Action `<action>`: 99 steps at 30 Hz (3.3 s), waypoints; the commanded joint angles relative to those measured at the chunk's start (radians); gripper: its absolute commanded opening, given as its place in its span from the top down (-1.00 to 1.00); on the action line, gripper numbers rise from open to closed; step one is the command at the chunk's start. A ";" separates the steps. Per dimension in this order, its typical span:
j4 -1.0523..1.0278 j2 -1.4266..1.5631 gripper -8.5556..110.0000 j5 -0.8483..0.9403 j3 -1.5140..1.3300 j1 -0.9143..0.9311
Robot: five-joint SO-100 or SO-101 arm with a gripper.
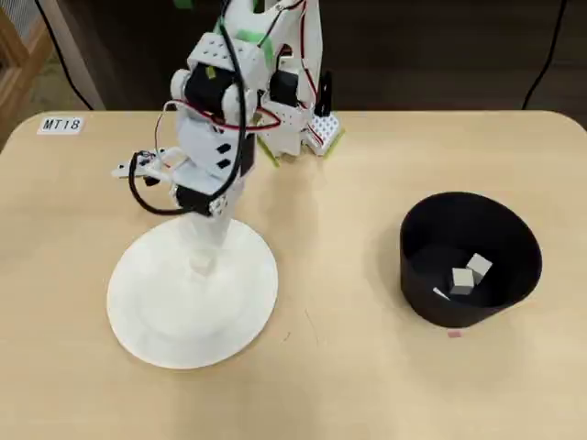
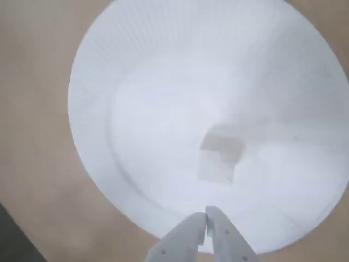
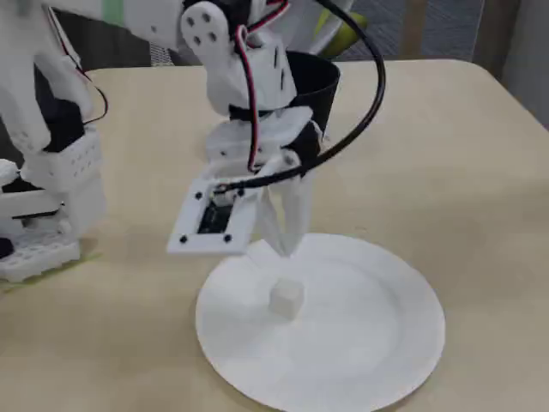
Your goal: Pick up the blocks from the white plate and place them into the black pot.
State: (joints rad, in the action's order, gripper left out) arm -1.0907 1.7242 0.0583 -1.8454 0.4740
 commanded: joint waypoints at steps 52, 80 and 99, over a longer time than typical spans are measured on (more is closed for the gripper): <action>0.121 0.118 0.90 -0.029 0.176 -0.123; 0.749 0.752 0.90 -0.034 -0.673 -1.134; 0.713 0.443 0.90 0.052 -0.426 -1.098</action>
State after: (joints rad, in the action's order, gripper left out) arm -0.3697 2.1798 0.1012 -2.3501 -0.6412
